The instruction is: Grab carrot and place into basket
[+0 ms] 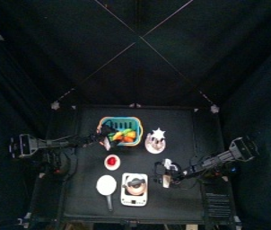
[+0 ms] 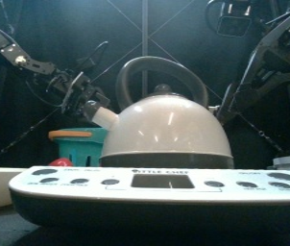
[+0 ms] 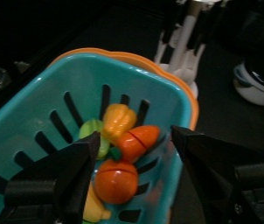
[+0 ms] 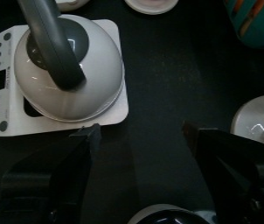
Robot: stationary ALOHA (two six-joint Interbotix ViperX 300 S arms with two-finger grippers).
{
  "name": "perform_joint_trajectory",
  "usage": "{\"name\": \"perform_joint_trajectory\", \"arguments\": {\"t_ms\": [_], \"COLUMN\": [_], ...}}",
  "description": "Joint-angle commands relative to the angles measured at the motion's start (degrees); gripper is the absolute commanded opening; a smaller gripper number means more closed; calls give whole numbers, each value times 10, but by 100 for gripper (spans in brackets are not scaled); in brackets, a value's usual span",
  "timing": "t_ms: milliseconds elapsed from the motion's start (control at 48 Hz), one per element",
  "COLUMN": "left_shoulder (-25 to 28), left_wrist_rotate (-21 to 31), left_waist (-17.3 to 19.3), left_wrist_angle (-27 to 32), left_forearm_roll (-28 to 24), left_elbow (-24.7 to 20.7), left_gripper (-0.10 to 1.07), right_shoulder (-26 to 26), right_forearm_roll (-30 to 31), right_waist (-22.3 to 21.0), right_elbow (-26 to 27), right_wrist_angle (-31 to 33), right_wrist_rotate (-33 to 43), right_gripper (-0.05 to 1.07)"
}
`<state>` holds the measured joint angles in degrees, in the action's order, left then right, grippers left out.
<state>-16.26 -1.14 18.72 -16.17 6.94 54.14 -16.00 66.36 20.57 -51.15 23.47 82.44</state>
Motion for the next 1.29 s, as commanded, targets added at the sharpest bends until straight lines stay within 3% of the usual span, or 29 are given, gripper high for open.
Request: {"name": "perform_joint_trajectory", "arguments": {"t_ms": [0, 250, 583, 812, 1042, 1271], "left_shoulder": [-14, -25, 4, 27, 29, 29], "left_wrist_rotate": [-1, 1, 2, 2, 2, 3], "left_waist": [-29, -128, -200, -231, -234, -234], "left_wrist_angle": [-2, 25, 58, 60, 61, 61], "left_forearm_roll": [-11, -66, -48, -40, -40, -40], "left_elbow": [-5, -4, 0, 0, 0, 0], "left_gripper": [98, 98, 98, 98, 98, 98], "right_shoulder": [-21, -35, -37, -54, -91, -88], "right_forearm_roll": [-3, -21, -52, -75, -110, -113], "right_waist": [2, 11, 30, 59, 84, 84], "right_elbow": [4, 0, 1, -4, -14, -18], "right_wrist_angle": [2, -8, -11, 11, 74, 80], "right_wrist_rotate": [-1, -1, -1, -1, -1, -2], "right_gripper": [104, 104, 104, 104, 104, 104]}}
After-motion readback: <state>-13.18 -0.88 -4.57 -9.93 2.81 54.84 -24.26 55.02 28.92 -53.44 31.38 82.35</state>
